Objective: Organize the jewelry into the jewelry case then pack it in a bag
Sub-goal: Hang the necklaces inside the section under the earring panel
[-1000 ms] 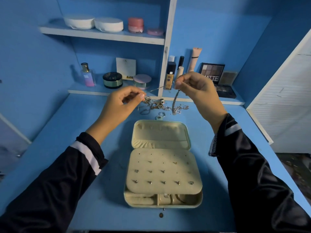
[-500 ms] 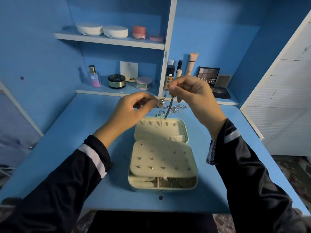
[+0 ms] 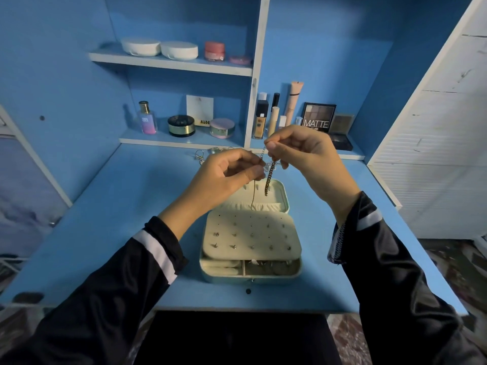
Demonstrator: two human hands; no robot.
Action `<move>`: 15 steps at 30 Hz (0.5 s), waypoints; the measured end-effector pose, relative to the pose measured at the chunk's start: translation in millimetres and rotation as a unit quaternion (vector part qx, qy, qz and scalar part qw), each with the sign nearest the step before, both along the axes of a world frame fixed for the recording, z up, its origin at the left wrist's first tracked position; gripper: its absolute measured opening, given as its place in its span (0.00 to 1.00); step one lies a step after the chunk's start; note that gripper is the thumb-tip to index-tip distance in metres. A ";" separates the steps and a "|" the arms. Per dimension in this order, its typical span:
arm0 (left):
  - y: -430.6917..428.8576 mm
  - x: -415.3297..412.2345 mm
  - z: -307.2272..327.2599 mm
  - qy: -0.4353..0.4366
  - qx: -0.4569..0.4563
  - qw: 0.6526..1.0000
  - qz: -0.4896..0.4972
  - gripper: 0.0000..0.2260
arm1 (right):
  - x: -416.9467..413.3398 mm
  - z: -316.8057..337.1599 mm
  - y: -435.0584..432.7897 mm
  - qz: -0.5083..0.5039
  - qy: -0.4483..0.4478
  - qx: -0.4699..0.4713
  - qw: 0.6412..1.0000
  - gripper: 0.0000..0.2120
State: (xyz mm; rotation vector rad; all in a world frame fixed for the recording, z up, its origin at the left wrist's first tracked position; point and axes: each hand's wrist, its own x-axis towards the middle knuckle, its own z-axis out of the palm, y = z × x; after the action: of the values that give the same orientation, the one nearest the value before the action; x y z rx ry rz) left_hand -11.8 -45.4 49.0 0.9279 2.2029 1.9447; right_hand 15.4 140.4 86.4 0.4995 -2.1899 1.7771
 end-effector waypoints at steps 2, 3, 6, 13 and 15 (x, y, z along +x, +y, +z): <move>-1.9 -0.6 -3.6 -0.007 0.000 1.000 0.002 0.04 | 1.8 -1.8 3.6 -0.001 -0.007 -0.002 1.000 0.07; -3.3 -1.3 -6.0 -0.011 -0.001 1.000 0.003 0.04 | 2.7 -3.3 5.7 -0.002 -0.012 -0.005 1.000 0.06; -7.2 -3.7 -14.3 -0.015 -0.011 1.000 0.012 0.04 | 5.6 -12.1 12.9 -0.007 -0.041 -0.013 0.999 0.08; -1.0 -18.6 -35.7 -0.025 -0.053 0.998 0.032 0.04 | 6.6 -46.8 26.6 -0.054 -0.121 0.005 0.991 0.03; 3.1 -25.1 -40.6 -0.015 -0.079 0.996 0.033 0.03 | 5.1 -55.3 28.9 -0.076 -0.139 0.012 0.987 0.03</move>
State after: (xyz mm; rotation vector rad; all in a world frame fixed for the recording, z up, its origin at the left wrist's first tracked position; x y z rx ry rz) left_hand -36.9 -42.3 8.5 0.8099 2.3572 1.7661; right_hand 20.5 169.3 31.1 0.0865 -2.3603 1.8319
